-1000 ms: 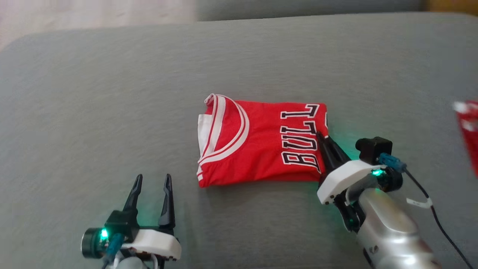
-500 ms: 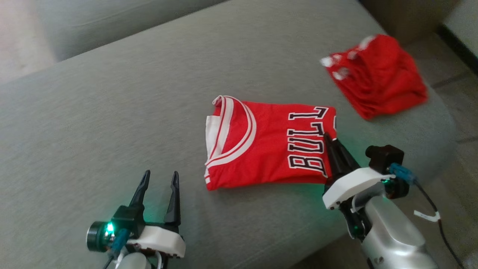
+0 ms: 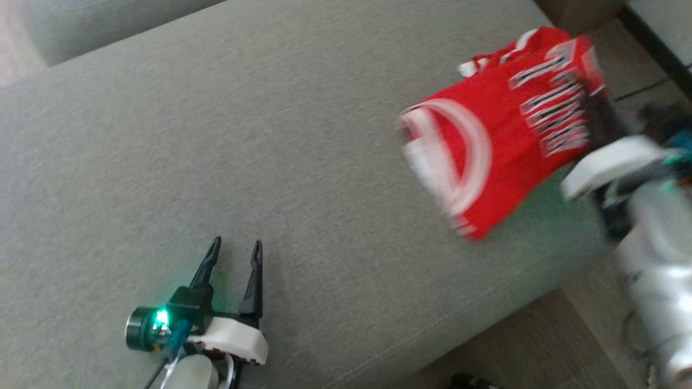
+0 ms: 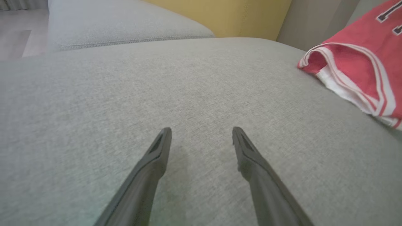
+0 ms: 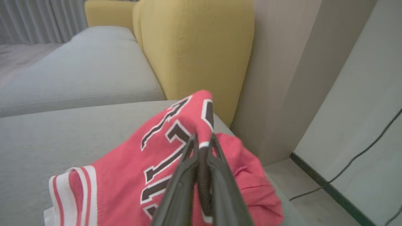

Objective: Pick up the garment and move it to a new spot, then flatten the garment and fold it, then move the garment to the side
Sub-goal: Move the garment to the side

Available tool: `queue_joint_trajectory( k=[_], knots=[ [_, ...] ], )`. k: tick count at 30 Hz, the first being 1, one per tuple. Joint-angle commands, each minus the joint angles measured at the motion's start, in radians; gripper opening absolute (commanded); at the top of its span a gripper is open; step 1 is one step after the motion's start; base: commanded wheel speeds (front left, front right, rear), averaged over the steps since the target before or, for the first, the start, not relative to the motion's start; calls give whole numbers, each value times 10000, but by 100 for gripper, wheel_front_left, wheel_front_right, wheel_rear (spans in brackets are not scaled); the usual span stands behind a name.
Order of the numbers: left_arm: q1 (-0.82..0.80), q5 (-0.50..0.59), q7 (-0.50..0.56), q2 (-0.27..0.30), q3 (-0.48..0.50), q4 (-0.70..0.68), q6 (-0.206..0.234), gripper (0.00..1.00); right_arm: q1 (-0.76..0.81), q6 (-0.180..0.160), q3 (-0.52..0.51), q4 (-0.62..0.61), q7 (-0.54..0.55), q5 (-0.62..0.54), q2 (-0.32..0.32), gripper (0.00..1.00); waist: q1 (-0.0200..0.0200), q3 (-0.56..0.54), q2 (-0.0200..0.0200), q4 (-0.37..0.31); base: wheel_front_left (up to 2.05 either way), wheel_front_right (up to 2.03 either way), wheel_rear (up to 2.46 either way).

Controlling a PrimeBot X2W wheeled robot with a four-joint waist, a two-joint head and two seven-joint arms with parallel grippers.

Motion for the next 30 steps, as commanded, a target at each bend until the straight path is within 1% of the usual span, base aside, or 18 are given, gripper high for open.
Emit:
queue_joint_trajectory(
  k=[1,3,6,7,8,10,11,12,14,16,19,22,28,30],
  knots=[
    [-410,99,-95,37,310,-195,-46,100,-541,-7,-212,84,-64,-335,-385,0,-1,190,0,322,0,0,0],
    [-469,158,-95,37,352,-188,-85,100,-1034,-7,-721,612,-4,-817,-802,0,-1,291,0,574,0,0,0],
    [-553,214,-95,37,416,-208,-94,100,-1617,-7,-1549,1219,-14,-1545,-1234,0,-1,422,0,888,0,0,0],
    [-569,219,-95,37,444,-212,-94,100,-1739,-7,-1883,1363,-20,-1796,-1306,15,-1,453,0,982,0,0,0],
    [-576,236,-95,37,475,-214,-93,100,-1833,-7,-2228,1483,-24,-2120,-1386,100,-1,474,0,1044,0,0,0],
    [-608,240,-95,37,527,-234,-62,100,-1950,-7,-2990,1649,-32,-2708,-1439,100,-1,504,0,1202,0,0,0],
    [-608,240,-95,37,527,-234,-62,100,-1950,-7,-2990,1649,-32,-2708,-1439,100,-1,504,0,1202,0,0,0],
    [-624,207,-95,37,570,-249,-19,100,-1979,-7,-3321,1635,-47,-2914,-1328,100,-1,494,0,1286,0,0,0],
    [-633,145,-95,37,645,-306,51,100,-1941,-7,-3575,1496,-80,-3317,-923,100,-1,436,0,1411,0,0,0],
    [-616,118,-95,37,668,-331,81,100,-1829,-7,-3658,1282,-101,-3397,-461,100,-1,337,0,1560,0,0,0],
    [-570,-78,-95,37,802,-370,210,100,-1339,-7,-3643,489,-107,-3073,357,100,-1,139,0,1872,0,0,0],
    [-536,-185,-95,37,850,-396,307,100,-591,-7,-3387,-232,-109,-2624,939,100,-1,-70,0,2337,0,0,0],
    [-337,-417,-95,37,893,-518,521,100,998,-7,-2539,-1465,-111,-1804,1577,100,-1,-400,0,3470,0,0,0],
    [-245,-481,-95,37,898,-543,583,100,1501,-7,-2527,-1791,-111,-1361,1693,100,-1,-487,0,3855,0,0,0]
  ],
)
